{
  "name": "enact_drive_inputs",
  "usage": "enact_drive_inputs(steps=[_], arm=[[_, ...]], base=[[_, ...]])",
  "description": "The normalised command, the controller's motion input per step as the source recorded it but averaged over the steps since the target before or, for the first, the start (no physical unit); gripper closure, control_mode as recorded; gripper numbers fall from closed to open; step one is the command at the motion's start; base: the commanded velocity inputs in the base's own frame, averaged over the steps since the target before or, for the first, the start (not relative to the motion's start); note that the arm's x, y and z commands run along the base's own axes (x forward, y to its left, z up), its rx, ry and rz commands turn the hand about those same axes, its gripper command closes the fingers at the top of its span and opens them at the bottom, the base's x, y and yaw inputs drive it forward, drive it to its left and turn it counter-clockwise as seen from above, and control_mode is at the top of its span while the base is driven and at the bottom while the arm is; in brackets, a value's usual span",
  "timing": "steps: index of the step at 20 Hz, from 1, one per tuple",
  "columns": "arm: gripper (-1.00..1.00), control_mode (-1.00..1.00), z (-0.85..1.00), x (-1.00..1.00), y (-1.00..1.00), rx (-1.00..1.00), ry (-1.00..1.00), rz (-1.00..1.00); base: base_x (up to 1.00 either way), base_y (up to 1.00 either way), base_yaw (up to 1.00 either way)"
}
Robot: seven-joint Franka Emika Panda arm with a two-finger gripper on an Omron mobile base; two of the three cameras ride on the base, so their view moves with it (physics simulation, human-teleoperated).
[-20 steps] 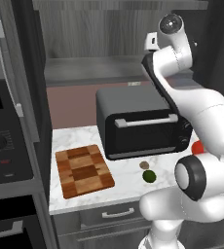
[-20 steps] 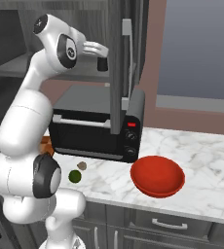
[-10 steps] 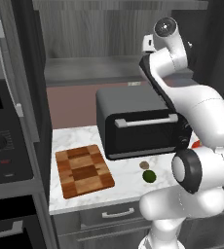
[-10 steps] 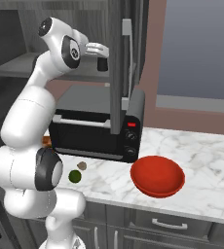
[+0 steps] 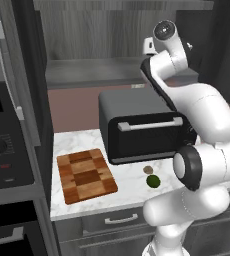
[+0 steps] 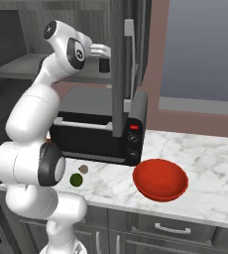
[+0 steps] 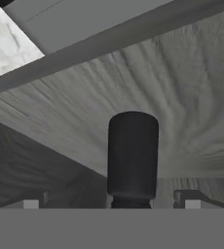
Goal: Open the cabinet. Place the bowl and condiment on the counter. Then place the lime and garlic on the cutting board.
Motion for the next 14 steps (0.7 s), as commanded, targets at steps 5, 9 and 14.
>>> enact_drive_inputs(steps=[5,9,14], arm=[[-1.00,-1.00,-0.06,0.25,0.00,-0.02,0.00,0.00],[-1.00,-1.00,-0.05,0.24,0.00,-0.02,0.00,0.00],[-1.00,-1.00,-0.04,0.20,-0.01,-0.02,0.00,0.00]], base=[[0.00,0.00,0.00],[0.00,0.00,0.00],[0.00,0.00,0.00]])
